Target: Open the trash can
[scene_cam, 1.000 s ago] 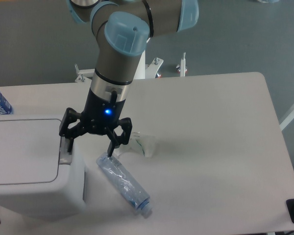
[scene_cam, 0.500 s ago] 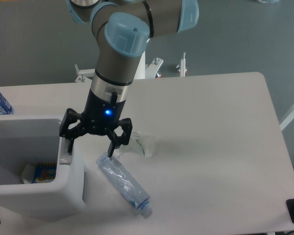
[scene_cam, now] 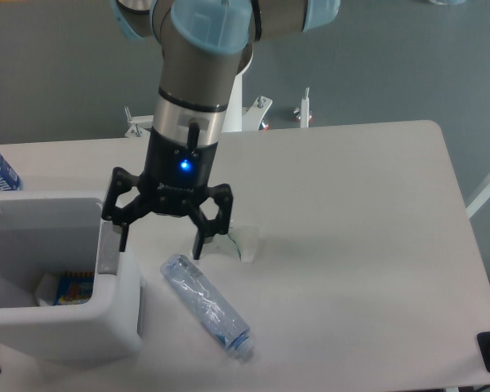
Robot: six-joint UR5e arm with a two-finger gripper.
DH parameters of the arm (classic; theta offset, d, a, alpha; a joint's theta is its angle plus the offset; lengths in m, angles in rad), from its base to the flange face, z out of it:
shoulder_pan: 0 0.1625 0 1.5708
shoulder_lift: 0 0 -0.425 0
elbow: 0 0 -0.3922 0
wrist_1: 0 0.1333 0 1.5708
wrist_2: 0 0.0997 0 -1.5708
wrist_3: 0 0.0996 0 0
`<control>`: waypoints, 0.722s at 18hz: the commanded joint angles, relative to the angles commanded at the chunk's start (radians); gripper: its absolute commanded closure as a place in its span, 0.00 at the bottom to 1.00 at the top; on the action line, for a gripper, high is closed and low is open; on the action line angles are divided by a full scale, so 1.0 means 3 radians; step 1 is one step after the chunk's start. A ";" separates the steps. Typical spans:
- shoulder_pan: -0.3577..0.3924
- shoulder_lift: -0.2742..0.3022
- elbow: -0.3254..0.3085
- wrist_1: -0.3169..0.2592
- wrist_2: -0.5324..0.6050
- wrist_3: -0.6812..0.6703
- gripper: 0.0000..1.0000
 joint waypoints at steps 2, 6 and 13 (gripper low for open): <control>0.0097 0.0015 0.0061 0.0011 0.0235 0.0046 0.00; 0.0317 0.0066 0.0097 0.0011 0.0354 0.0438 0.00; 0.0562 0.0204 -0.0092 -0.0040 0.0369 0.1007 0.00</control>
